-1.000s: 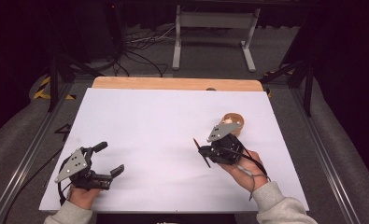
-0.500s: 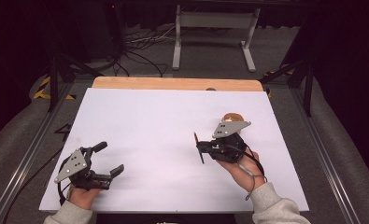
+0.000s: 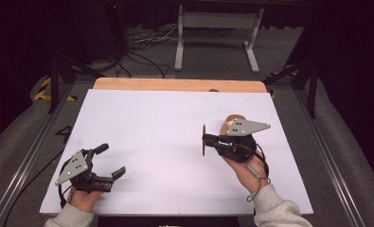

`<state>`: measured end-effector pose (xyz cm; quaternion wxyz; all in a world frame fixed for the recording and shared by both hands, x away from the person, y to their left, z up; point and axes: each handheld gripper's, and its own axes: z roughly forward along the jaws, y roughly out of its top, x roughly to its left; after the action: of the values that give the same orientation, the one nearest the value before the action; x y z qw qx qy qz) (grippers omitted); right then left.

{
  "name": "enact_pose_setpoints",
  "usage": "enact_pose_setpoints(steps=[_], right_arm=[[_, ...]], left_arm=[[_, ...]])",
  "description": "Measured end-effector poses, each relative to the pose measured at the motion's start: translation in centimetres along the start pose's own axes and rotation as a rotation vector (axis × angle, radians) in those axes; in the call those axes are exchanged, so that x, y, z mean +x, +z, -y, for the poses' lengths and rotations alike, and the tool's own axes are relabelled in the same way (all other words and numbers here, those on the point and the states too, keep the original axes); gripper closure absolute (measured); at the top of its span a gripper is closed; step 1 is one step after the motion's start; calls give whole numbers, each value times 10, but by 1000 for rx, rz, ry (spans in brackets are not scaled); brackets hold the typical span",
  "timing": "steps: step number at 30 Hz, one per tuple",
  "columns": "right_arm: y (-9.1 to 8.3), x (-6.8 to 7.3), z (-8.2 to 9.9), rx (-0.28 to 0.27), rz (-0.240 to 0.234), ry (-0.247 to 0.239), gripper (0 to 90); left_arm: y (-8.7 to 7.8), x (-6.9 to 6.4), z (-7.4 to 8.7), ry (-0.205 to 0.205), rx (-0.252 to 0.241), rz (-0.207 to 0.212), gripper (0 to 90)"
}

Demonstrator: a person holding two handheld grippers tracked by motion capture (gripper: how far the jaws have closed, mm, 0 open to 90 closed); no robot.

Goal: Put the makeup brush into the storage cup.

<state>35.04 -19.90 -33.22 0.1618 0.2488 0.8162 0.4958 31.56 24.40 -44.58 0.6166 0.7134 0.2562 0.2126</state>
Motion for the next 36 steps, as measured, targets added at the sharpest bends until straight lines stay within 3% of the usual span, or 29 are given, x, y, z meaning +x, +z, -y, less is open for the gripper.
enact_pose_setpoints(steps=[11,28,36], right_arm=[[-7,-8,-6,-86,46,18,834],[-17,-31,-15,-122,152,36,834],[-23,-48,-14,-144,210,78,834]], left_arm=[[0,0,0,2,0,1,2],[0,1,0,2,1,1,3],[0,1,0,2,2,0,3]])
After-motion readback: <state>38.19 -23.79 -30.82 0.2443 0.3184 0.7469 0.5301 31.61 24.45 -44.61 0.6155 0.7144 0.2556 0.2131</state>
